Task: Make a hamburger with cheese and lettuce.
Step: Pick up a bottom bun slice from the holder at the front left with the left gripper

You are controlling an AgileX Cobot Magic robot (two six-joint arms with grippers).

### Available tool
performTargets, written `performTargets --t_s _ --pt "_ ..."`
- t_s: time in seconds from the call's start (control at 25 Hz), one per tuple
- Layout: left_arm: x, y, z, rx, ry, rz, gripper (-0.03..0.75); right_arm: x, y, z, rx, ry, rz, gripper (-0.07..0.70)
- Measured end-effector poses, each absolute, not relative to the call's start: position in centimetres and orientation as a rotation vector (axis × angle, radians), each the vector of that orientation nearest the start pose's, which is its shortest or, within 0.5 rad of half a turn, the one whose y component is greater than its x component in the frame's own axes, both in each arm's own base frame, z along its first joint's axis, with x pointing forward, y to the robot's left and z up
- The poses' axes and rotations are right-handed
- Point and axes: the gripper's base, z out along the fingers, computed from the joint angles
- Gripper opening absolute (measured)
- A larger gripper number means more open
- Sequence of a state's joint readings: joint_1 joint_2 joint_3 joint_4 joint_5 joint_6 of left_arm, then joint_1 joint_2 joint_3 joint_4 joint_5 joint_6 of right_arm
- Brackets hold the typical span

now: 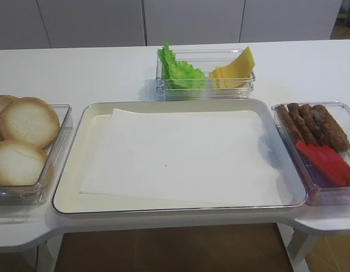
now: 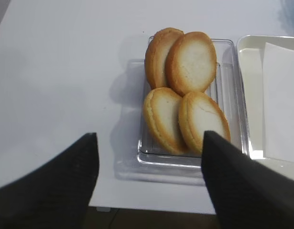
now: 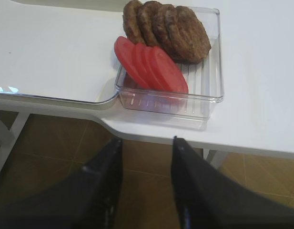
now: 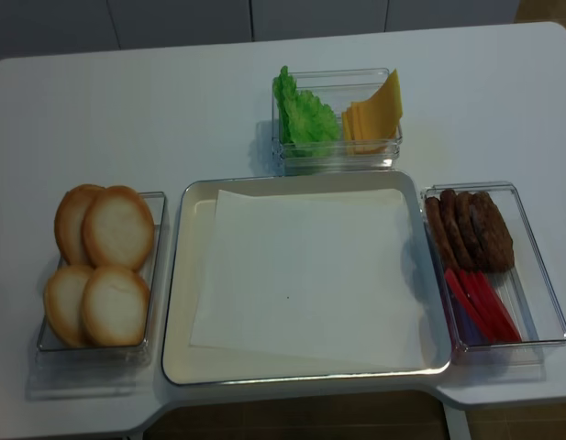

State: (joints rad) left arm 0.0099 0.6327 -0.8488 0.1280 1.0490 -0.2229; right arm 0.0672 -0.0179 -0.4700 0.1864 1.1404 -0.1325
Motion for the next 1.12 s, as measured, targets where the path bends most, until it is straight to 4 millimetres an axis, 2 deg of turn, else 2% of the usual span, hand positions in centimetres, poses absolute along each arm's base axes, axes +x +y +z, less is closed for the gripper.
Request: performTargets --t_s 0.2,0.48,0.56,0.6,0.76,1.0,1.12 --pt "13.3 1.3 35.8 -0.277 2.367 0.071 0.501 -1.0 1.5 26.4 -0.228 2.114 0.188 0.281" --pt "19.7 1.6 36.0 -0.291 2.477 0.106 0.501 -1.0 1.5 26.4 -0.228 2.114 0.188 0.281" --pt "22.3 2.6 36.1 -0.371 2.496 0.073 0.501 -1.0 1.5 26.4 -0.228 2.114 0.188 0.281" --pt "22.3 2.6 36.1 -0.371 2.496 0.073 0.501 -1.0 1.5 26.4 -0.228 2.114 0.188 0.281" --pt "25.2 4.1 35.8 -0.386 2.533 0.021 0.501 -1.0 1.5 26.4 -0.228 2.114 0.188 0.281" --pt "28.9 4.8 32.9 -0.267 2.670 0.012 0.501 -1.0 1.5 26.4 -0.228 2.114 0.188 0.281" --pt "29.9 4.8 31.5 -0.184 2.723 0.003 0.501 -1.0 1.5 26.4 -0.228 2.114 0.190 0.281"
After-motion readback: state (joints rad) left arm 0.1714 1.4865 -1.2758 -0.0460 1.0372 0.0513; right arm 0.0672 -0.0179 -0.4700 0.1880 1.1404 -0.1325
